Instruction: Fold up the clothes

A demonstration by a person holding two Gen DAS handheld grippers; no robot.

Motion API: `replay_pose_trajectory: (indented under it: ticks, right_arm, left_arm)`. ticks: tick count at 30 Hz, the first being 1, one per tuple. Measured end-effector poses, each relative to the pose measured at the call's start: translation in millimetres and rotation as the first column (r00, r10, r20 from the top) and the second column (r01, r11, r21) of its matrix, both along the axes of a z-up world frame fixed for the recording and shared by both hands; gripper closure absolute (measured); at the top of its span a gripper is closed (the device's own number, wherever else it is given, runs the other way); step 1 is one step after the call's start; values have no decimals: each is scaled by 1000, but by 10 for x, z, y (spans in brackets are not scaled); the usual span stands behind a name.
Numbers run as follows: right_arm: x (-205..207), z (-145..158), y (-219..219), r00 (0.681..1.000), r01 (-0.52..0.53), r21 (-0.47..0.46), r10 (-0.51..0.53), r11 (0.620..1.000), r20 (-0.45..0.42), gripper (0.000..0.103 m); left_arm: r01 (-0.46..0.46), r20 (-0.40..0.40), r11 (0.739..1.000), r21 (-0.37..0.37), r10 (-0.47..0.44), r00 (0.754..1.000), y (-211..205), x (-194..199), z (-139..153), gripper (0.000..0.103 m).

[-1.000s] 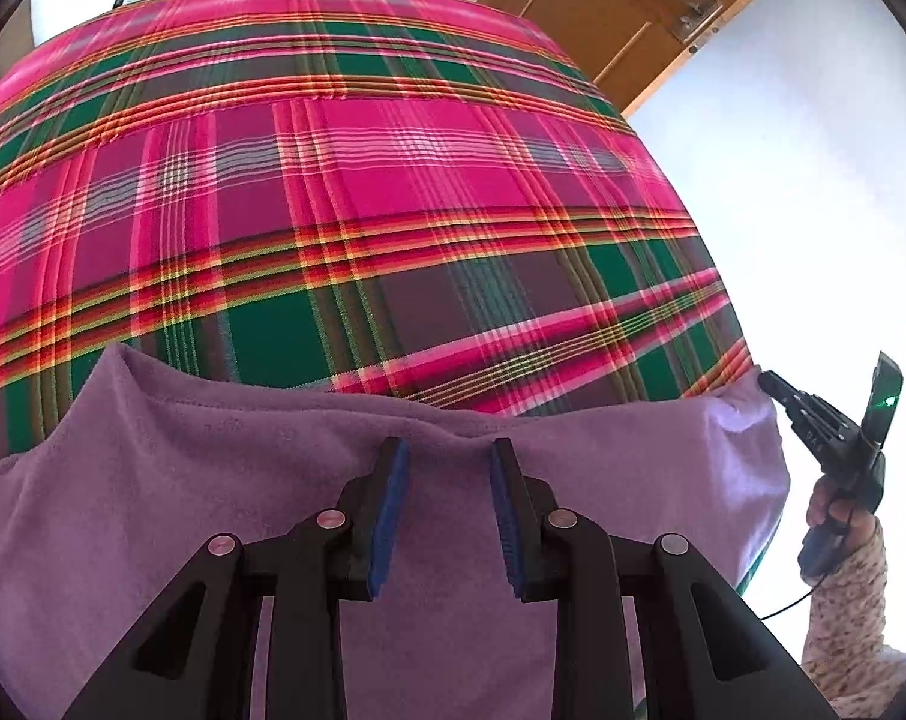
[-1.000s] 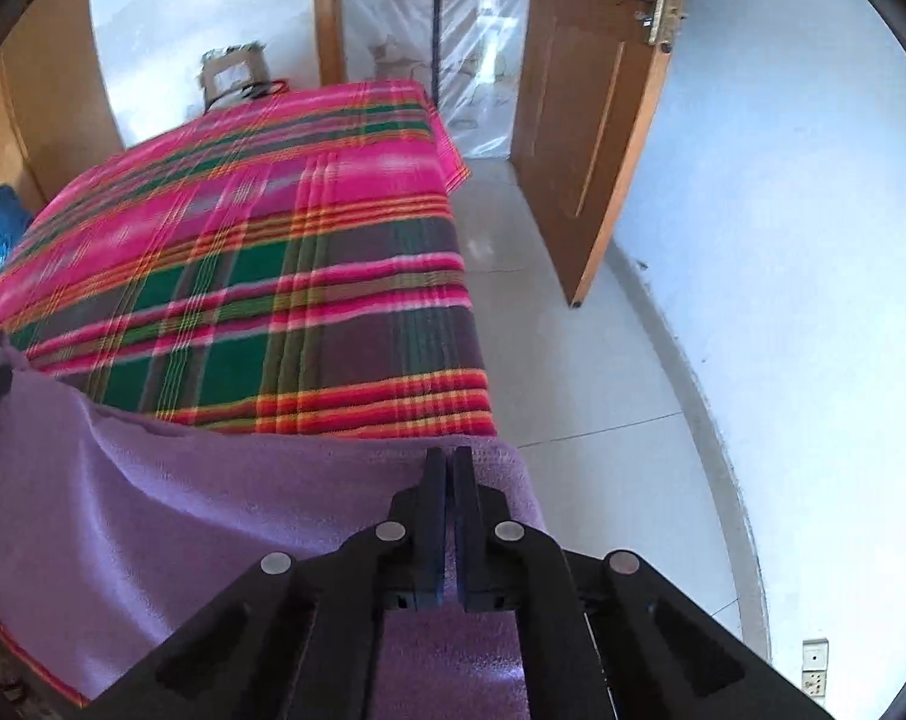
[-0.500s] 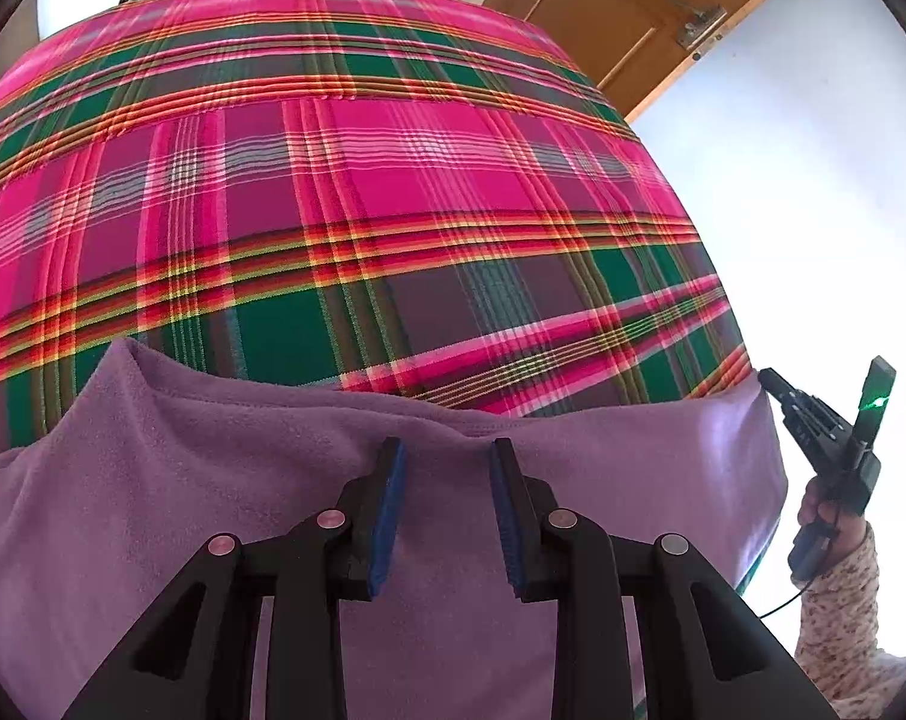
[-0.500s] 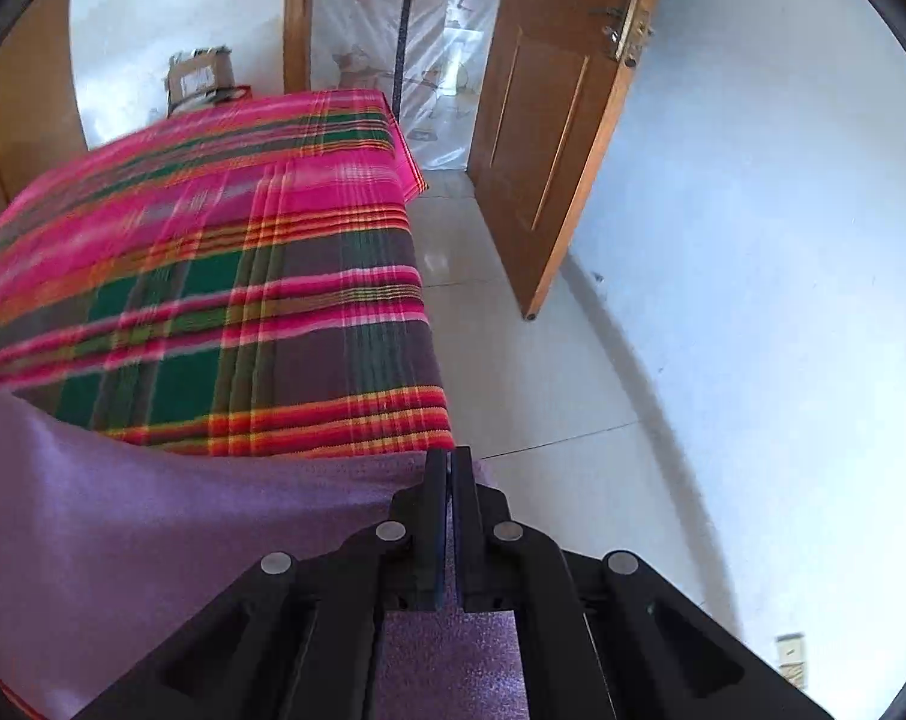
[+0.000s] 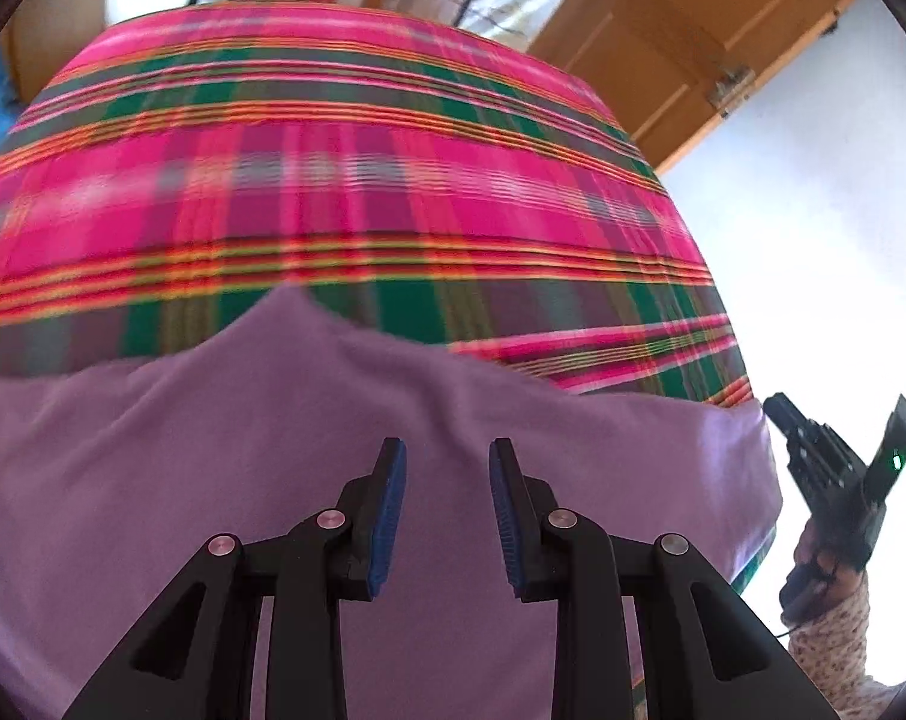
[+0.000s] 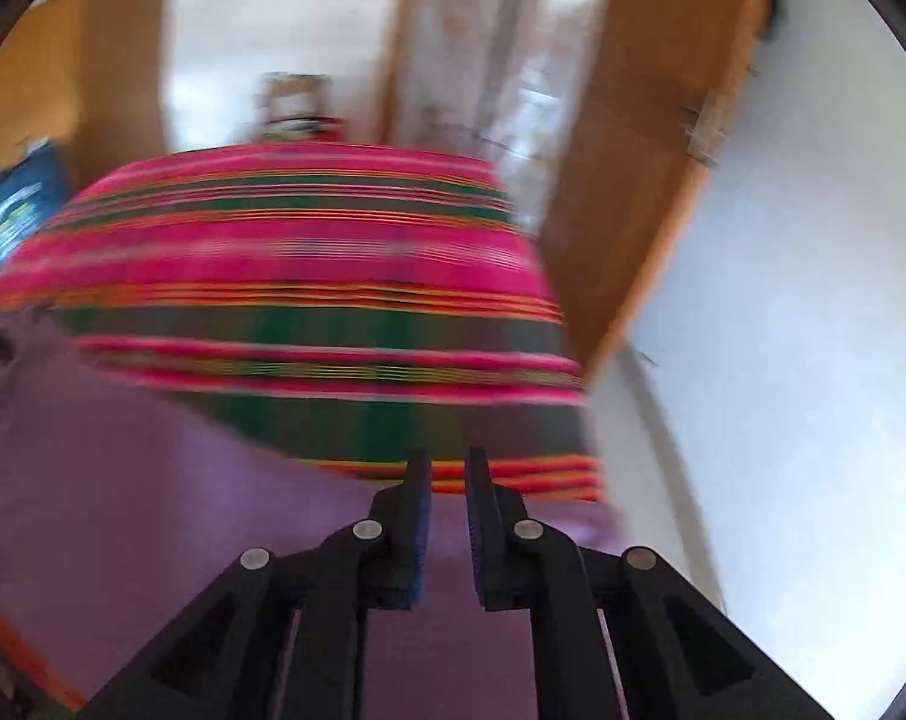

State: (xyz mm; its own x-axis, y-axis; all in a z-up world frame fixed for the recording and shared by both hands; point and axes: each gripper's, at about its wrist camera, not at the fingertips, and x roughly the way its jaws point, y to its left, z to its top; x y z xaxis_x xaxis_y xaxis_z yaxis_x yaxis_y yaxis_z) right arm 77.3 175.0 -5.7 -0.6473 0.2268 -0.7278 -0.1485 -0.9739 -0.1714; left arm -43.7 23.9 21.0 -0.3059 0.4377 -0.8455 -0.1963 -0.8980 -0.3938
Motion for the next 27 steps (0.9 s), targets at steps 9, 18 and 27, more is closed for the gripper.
replay_pose_trajectory:
  ticks: [9, 18, 27]
  right_arm:
    - [-91, -352, -357, 996, -16, -17, 18, 1000, 90, 88]
    - [28, -193, -410, 998, 41, -40, -38, 998, 55, 81]
    - [-248, 8, -1120, 985, -174, -118, 173, 978, -19, 81]
  left_arm:
    - [-190, 11, 981, 29, 190, 982, -897, 363, -86, 73]
    - [-343, 30, 938, 53, 342, 939, -1545, 674, -209, 73]
    - [-473, 30, 876, 94, 472, 881, -2047, 921, -227, 74]
